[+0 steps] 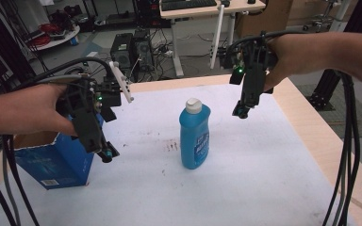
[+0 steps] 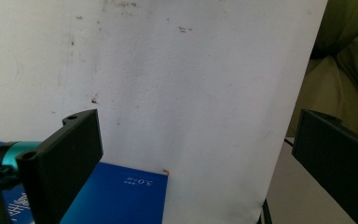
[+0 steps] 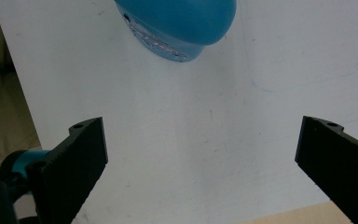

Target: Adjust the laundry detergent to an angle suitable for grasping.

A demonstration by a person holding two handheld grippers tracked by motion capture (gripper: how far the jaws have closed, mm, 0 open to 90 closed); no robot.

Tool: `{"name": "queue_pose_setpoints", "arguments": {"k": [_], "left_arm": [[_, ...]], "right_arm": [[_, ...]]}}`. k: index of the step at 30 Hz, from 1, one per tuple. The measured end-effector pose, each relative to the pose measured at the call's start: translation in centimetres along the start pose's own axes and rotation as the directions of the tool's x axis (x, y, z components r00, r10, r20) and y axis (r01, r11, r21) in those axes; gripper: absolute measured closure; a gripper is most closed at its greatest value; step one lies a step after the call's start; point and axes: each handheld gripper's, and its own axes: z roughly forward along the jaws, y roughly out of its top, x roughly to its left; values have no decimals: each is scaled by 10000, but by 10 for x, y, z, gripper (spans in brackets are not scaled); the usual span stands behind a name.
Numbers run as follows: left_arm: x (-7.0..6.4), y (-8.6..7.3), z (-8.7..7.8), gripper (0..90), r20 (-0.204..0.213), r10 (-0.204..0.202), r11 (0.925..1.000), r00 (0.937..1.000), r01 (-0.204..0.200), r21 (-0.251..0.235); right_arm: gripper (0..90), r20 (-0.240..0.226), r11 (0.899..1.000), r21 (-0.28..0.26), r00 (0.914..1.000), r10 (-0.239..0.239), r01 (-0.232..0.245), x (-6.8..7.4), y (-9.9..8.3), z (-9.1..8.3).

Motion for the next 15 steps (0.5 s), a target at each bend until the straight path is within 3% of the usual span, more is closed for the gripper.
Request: {"name": "queue_pose_setpoints", "arguments": {"k": [15], "left_arm": [[3, 6, 1, 17, 21, -468, 9987, 9989, 468, -180]], "right_arm": [[13, -43, 9998, -33, 9998, 191, -191, 1, -7, 2]]}}
